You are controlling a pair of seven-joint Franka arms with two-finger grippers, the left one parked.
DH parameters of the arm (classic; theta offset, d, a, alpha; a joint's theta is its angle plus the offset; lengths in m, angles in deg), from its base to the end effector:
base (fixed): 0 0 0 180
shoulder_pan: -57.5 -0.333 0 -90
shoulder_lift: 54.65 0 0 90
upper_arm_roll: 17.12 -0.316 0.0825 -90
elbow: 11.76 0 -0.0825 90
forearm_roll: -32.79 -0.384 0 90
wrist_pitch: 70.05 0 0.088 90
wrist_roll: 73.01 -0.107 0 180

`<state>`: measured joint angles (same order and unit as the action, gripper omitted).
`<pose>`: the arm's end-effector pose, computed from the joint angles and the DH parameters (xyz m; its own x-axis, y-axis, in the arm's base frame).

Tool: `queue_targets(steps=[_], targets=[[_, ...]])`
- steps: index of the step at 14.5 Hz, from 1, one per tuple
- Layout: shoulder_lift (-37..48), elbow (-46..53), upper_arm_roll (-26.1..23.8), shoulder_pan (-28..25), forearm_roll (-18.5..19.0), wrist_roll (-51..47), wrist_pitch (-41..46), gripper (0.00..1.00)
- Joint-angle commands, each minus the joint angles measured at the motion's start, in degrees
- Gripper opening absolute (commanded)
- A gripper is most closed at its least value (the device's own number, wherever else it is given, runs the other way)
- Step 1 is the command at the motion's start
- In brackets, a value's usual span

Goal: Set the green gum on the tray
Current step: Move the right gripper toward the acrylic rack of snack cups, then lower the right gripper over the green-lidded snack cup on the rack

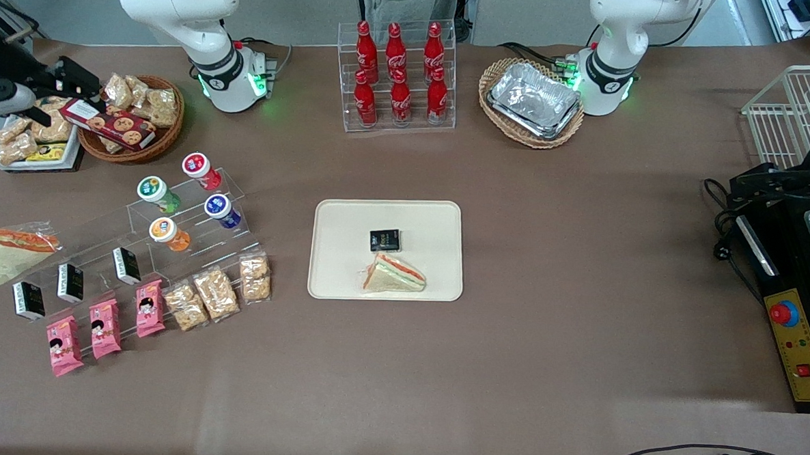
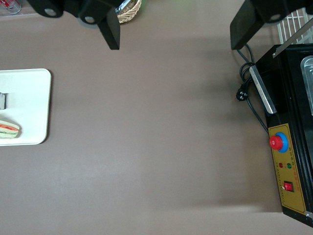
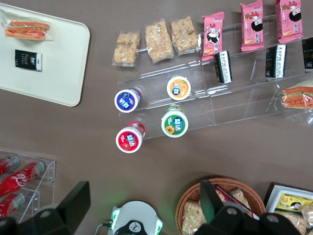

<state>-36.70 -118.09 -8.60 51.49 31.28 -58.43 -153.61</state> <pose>0.4416 -0.0270 0.6368 0.9727 0.2223 -0.0661 0.2159 -0.9721 -0.0915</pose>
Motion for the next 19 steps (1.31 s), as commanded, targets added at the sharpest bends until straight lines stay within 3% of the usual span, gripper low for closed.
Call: queue_targets(steps=[1, 8, 12, 19], targets=[[2.00, -8.87, 0.54, -0.05, -0.78, 1.24, -8.53, 1.00], [3.58, -24.78, 0.63, 0.04, -0.42, 5.54, -26.99, 1.00], [3.23, -28.84, 0.63, 0.13, 1.60, 5.98, -31.31, 1.00], [3.23, -35.60, 3.35, 0.21, 1.60, 9.68, -39.22, 1.00]])
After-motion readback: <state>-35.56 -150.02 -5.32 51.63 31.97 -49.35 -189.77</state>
